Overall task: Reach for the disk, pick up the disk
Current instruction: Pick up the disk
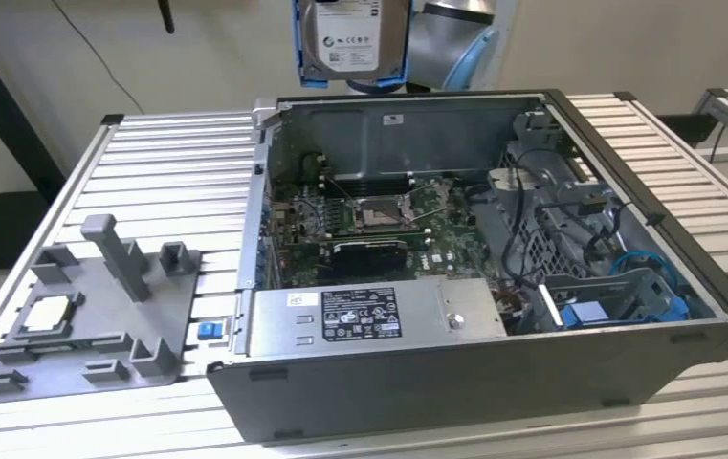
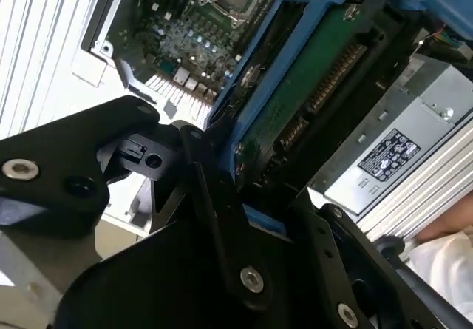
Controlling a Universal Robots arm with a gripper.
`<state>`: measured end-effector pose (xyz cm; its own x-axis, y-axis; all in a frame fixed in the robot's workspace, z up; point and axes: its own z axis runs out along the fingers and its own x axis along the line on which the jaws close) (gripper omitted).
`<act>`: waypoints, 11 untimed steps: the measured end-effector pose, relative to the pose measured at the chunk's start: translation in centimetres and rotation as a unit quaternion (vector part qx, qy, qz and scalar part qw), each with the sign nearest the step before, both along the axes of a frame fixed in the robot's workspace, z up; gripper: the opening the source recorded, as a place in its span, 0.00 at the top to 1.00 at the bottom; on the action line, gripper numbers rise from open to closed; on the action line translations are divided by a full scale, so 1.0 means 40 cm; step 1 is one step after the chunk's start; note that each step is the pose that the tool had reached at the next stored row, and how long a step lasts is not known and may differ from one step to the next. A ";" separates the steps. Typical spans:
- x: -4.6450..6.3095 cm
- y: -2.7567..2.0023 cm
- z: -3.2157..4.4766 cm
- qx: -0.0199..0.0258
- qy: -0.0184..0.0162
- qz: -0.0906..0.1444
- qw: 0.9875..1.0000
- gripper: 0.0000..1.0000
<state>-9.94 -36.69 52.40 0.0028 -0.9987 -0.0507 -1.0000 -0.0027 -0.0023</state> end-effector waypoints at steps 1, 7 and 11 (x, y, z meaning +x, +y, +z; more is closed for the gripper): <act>0.010 0.000 0.000 0.000 0.000 0.000 1.000 1.00; 0.069 0.000 0.000 0.000 0.000 0.000 1.000 1.00; 0.114 0.000 0.000 0.000 0.002 0.001 1.000 1.00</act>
<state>-5.39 -36.69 52.40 0.0039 -0.9987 -0.0507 -1.0000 -0.0040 0.0008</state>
